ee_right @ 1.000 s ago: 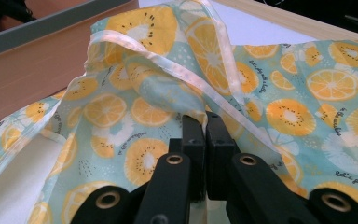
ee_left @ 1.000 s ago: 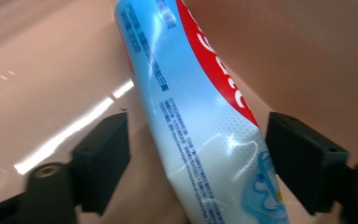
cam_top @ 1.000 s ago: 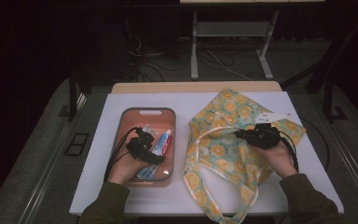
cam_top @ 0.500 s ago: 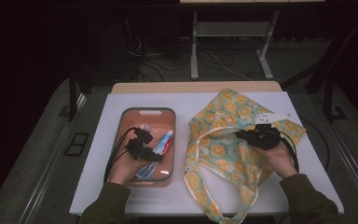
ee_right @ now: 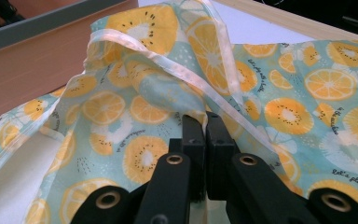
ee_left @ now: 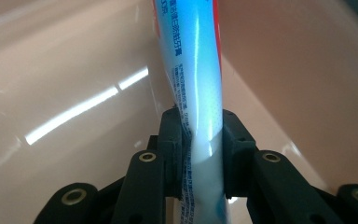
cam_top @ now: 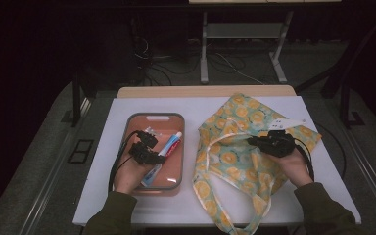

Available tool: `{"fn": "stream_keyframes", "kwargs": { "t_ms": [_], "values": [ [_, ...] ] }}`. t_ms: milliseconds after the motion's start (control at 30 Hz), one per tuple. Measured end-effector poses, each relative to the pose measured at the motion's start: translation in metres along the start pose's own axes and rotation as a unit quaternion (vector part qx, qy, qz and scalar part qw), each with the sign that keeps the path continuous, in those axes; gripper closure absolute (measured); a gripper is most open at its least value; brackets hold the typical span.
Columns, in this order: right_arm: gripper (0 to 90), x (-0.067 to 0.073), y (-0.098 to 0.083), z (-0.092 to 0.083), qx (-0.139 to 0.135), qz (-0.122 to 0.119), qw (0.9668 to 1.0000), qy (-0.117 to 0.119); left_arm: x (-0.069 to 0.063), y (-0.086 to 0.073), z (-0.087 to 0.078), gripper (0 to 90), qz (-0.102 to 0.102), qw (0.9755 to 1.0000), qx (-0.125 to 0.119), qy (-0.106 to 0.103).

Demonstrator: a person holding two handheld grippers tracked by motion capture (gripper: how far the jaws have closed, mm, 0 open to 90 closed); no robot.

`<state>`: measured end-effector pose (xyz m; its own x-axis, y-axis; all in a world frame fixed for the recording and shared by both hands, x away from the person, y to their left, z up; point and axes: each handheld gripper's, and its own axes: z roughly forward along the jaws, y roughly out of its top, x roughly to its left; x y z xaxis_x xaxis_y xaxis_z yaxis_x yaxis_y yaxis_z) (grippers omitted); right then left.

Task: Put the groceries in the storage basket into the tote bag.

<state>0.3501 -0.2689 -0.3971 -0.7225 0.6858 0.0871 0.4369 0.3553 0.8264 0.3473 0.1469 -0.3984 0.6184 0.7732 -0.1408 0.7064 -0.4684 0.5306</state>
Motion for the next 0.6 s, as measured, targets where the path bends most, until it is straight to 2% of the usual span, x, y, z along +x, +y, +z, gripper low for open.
{"fn": "stream_keyframes", "kwargs": {
  "t_ms": [67,200,333,600],
  "values": [
    [88.1,0.0,0.0,0.0,0.0,0.0,1.0,0.0,0.001,0.001,-0.006,72.8,-0.002,0.9999,-0.012,-0.005],
    [88.0,0.0,0.0,0.0,0.0,0.0,1.0,0.001,0.001,0.003,-0.02,72.8,0.007,0.9993,-0.036,-0.003],
    [88.1,0.0,0.0,0.0,0.0,0.0,1.0,0.001,0.001,0.003,-0.032,73.0,0.019,0.9979,-0.059,-0.018],
    [88.1,0.0,0.0,0.001,0.0,0.002,1.0,0.003,-0.016,0.012,-0.051,73.3,0.041,0.994,-0.092,-0.042]
  ]
}}
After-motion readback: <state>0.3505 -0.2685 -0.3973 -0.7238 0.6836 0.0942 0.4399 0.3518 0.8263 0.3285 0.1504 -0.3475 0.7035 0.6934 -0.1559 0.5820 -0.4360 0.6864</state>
